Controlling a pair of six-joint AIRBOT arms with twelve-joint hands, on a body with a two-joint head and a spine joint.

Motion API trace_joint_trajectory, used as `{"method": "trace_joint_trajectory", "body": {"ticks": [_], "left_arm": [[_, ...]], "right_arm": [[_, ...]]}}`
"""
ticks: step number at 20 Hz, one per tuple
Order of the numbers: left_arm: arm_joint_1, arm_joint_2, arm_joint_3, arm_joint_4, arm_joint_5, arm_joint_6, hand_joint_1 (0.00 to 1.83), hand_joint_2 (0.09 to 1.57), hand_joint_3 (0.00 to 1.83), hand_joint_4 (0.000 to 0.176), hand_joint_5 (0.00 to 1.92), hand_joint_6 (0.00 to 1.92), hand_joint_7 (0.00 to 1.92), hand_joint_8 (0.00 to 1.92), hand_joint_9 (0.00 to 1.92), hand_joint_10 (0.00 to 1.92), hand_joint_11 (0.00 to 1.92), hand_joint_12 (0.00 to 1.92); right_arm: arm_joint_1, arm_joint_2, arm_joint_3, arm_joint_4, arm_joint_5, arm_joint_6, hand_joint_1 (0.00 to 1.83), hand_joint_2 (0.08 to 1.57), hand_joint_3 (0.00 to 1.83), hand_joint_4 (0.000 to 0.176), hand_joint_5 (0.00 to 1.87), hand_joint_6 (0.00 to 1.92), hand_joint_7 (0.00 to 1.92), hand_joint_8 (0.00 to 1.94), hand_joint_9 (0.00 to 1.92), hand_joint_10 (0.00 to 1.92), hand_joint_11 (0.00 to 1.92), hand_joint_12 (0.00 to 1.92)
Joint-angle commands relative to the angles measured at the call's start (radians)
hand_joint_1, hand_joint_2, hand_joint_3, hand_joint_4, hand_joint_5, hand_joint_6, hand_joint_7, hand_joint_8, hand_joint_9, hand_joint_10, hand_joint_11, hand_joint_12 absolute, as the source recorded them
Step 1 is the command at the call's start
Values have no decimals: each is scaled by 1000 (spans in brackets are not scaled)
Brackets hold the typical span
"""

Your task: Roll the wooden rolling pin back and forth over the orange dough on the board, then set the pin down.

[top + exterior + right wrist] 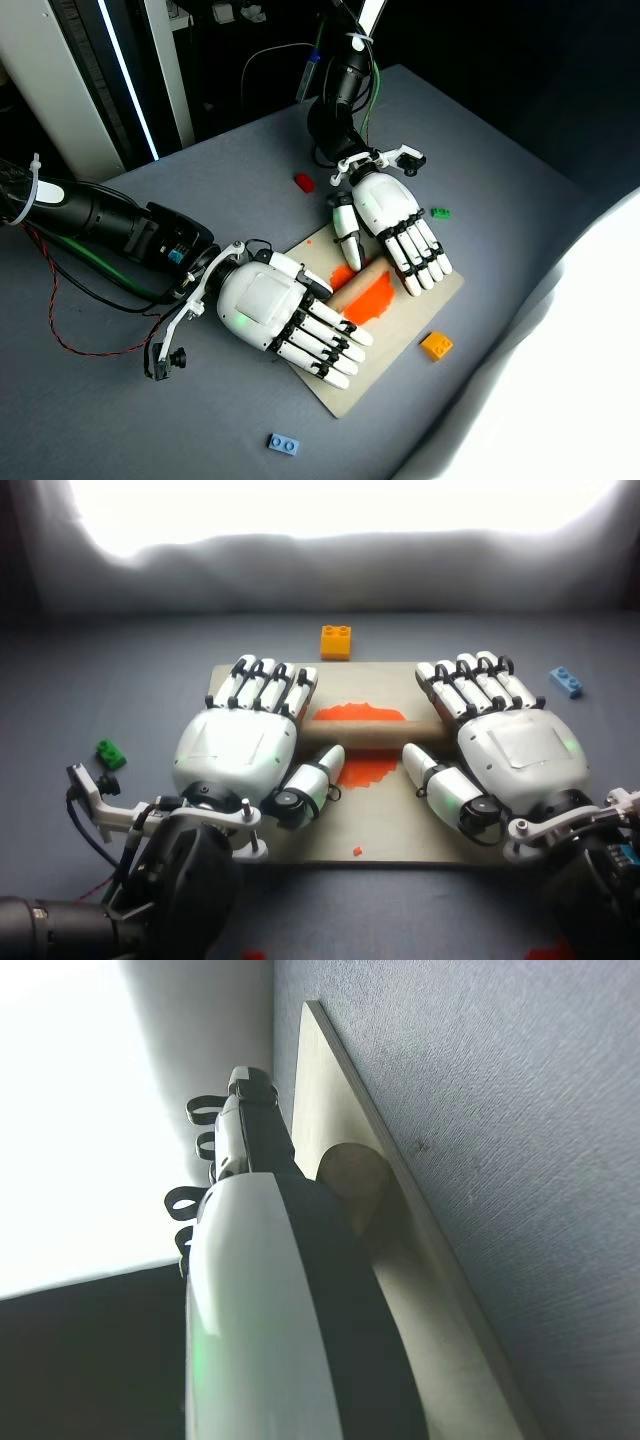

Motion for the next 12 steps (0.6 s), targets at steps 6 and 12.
{"method": "trace_joint_trajectory", "body": {"ticks": [6, 12], "left_arm": [[-10, -9, 28, 52, -79, -7, 0, 1499, 4, 0, 80, 9, 66, 5, 24, 7, 0, 0], [-16, -20, 52, 52, -67, -12, 0, 1498, 2, 0, 80, 7, 61, 2, 21, 4, 0, 0]], "right_arm": [[10, 3, 14, -27, 76, 16, 0, 1566, 2, 0, 87, 0, 89, 1, 35, 2, 0, 0], [19, 4, 35, -26, 61, 37, 0, 1570, 5, 0, 73, 0, 77, 0, 24, 0, 0, 0]]}}
